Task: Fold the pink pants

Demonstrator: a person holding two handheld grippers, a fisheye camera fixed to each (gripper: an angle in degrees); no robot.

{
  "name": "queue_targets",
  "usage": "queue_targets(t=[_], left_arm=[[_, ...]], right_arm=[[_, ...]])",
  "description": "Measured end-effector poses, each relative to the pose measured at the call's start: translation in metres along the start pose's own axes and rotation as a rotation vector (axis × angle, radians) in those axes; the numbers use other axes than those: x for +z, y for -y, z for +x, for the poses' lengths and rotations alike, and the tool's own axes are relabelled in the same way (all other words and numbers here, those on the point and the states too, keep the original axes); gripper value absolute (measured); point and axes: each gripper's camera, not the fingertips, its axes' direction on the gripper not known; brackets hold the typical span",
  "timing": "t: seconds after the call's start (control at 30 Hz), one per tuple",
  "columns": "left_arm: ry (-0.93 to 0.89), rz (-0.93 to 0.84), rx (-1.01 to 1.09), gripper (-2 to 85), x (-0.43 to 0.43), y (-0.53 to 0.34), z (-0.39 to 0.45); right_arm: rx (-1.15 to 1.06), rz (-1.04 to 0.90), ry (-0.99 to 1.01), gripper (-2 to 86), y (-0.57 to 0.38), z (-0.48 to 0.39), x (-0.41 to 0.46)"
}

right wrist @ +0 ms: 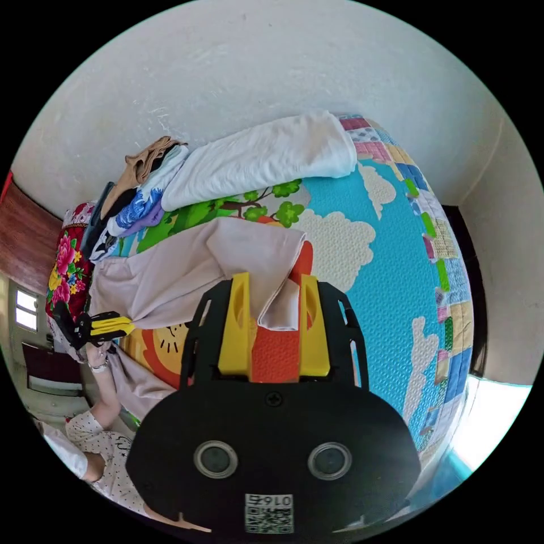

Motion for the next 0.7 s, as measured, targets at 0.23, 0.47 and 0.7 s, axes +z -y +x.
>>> queue_targets(t=[0.23,0.47,0.7], left_arm=[[0.011,0.011,0.014,-0.9,-0.009,0.006,0.004],[0.003,0.009,0.012,-0.9,-0.012,0.009,0.003],[0.014,0.008,0.02,-1.0,-0.013,0.012,0.004]], right_arm=[[0.106,0.251,0.118,1.6,-0.002,0.023,-0.032],[0.07,0.208,-0.312,7.3,-0.022,0.016,-0.043],[-0.123,0.157,-0.204,9.2,-0.051,0.01,-0.027]])
